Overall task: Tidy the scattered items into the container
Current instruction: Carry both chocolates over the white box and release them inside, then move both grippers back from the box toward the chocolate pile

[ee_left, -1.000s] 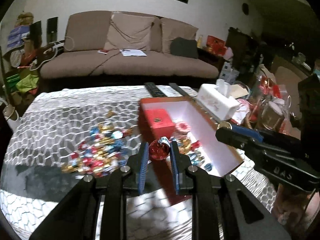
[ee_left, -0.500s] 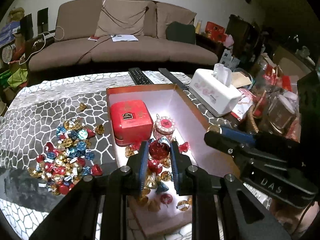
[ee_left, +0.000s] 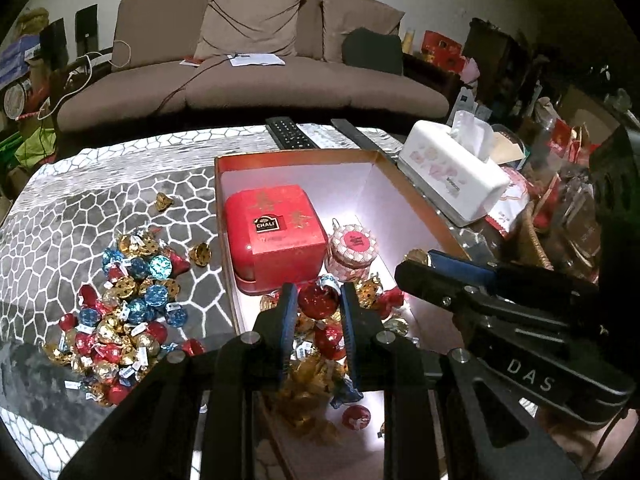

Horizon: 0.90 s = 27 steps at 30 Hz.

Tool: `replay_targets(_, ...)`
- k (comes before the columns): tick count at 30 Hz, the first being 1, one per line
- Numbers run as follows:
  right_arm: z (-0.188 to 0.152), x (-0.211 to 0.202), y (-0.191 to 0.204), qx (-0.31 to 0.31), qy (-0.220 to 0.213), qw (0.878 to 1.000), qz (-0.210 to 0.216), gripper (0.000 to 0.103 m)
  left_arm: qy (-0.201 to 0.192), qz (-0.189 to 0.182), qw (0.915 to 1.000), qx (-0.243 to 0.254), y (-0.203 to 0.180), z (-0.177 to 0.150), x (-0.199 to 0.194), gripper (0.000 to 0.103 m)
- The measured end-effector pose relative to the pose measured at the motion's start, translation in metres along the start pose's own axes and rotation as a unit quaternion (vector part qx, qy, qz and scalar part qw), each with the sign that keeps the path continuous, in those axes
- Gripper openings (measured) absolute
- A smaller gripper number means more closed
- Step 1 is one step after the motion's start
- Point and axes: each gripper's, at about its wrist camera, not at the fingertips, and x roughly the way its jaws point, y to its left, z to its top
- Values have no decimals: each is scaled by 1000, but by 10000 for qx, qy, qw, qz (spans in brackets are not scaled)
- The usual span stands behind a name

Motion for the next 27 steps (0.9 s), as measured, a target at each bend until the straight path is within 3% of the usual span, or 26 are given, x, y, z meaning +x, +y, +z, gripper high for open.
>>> replay_targets(12,2,7,-5,228,71,9997,44,26,32,-46,9996,-270,10,4,-1,26)
replay_targets(20,1,-5,-6,266,-47,9996,51,26,-166,-133,9981,-586,28,7,-19,28)
replay_targets(27,2,-18,0,236,-113,9996,47,26,-343,-53,9979,-554,31,7,-42,29)
